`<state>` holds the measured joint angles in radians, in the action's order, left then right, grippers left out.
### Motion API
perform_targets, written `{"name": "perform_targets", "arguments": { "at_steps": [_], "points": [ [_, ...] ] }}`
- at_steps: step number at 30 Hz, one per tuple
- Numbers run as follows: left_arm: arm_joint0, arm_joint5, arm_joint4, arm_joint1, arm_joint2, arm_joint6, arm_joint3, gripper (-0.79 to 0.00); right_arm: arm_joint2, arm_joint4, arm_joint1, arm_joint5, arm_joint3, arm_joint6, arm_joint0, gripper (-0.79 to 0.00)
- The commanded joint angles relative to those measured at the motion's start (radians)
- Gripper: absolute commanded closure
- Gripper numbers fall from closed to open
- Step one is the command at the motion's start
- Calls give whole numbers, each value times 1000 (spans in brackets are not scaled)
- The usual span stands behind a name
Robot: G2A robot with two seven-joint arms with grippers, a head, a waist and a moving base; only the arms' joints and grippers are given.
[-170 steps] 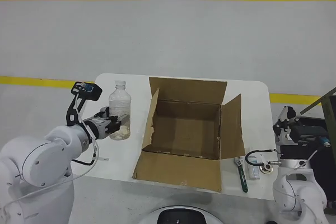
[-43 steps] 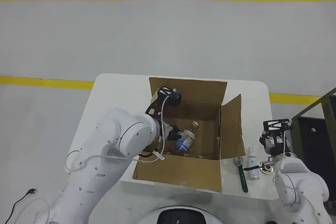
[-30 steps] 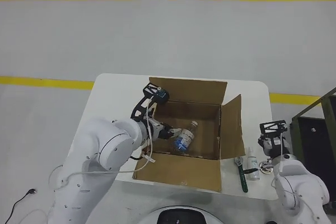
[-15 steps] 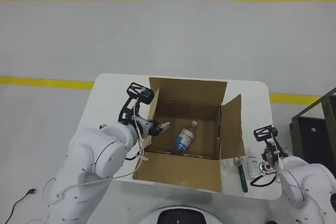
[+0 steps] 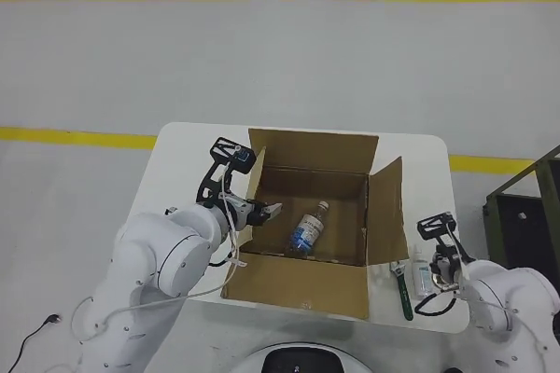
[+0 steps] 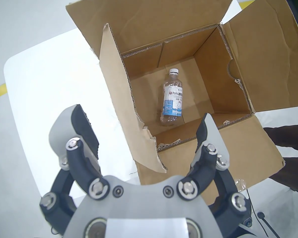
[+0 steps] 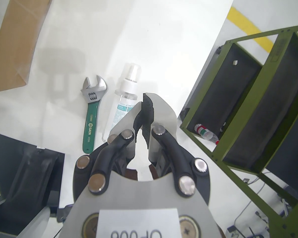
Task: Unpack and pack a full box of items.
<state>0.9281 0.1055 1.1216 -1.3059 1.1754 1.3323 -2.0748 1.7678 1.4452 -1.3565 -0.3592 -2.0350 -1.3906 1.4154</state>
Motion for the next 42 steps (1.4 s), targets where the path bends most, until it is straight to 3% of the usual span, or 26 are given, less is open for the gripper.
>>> {"name": "perform_targets", "arguments": {
  "at_steps": [1, 3, 7, 8, 9, 18, 22, 42],
  "points": [
    [0, 0, 0, 0, 0, 0, 0, -785, -8, -33, 5, 14, 34, -84, -37, 0],
    [0, 0, 0, 0, 0, 0, 0, -785, -31, -29, 13, 47, 74, -117, -61, 0],
    [0, 0, 0, 0, 0, 0, 0, -785, -81, -17, 37, 72, 124, -142, -100, -129],
    [0, 0, 0, 0, 0, 0, 0, -785, -93, -20, 42, 74, 130, -144, -104, -209],
    [0, 0, 0, 0, 0, 0, 0, -785, -99, -27, 48, 75, 136, -145, -107, -237],
    [0, 0, 0, 0, 0, 0, 0, -785, -81, -135, 83, 75, 166, -145, -94, -283],
    [0, 0, 0, 0, 0, 0, 0, -785, -59, -188, 93, 78, 180, -145, -88, -357],
    [0, 0, 0, 0, 0, 0, 0, -785, -75, -219, 112, 255, 261, -78, -90, -376]
  ]
}}
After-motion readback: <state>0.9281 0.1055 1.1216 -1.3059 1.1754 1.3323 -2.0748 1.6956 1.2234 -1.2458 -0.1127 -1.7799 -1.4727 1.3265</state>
